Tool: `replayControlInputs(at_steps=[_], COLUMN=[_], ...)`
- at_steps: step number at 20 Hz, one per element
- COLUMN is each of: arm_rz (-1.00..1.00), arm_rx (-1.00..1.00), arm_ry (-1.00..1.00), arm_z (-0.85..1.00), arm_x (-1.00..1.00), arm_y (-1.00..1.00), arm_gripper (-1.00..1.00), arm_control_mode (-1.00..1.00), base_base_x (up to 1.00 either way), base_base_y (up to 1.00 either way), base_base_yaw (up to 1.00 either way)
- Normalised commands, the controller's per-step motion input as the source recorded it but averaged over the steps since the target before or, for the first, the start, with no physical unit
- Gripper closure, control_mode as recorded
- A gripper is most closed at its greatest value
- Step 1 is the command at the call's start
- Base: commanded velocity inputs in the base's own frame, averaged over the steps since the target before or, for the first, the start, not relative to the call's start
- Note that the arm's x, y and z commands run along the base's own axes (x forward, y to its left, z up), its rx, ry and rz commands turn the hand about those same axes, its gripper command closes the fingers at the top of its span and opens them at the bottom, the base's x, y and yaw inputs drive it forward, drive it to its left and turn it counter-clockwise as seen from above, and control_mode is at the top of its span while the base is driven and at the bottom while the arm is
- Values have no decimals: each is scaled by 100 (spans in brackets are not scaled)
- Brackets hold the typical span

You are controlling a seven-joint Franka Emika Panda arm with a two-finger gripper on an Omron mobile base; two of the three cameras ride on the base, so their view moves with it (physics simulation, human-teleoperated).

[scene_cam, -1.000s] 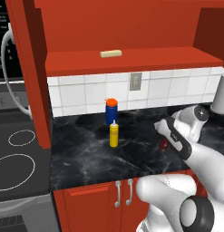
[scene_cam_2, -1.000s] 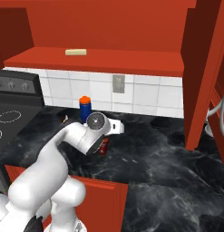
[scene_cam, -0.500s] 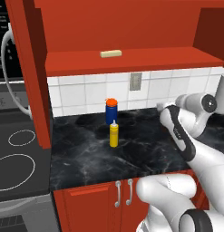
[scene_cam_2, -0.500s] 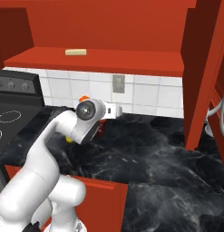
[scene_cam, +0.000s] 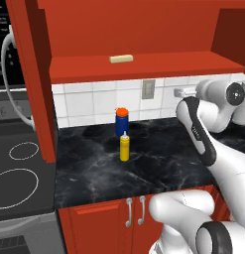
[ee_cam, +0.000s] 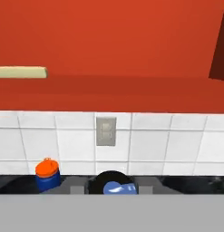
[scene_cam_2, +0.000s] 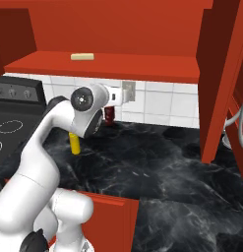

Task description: Pick the condiment bottle and mustard from the counter and place them in the cabinet.

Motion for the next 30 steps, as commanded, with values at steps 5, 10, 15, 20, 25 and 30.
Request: replayControlInputs(at_steps=[5,10,15,20,25,30], arm_rz=[-6,-4,0,0,-1,0], arm_rx=[-7,-7,0,7,7,1], arm_ry=[-5,-5,-7,-2,-2,2], arm_z=[100,77,3,45,65,7], arm_x=[-18,-20,-2,12,13,38], arm_y=[-3,0,0,-2,0,0], arm_gripper=[100,100,100,100,100,100], arm_control_mode=[-100,-100,-100,-100,-100,-100], base_base_x=[0,0,0,0,0,0], base_base_y=[0,0,0,0,0,0], base_base_yaw=[0,0,0,0,0,0])
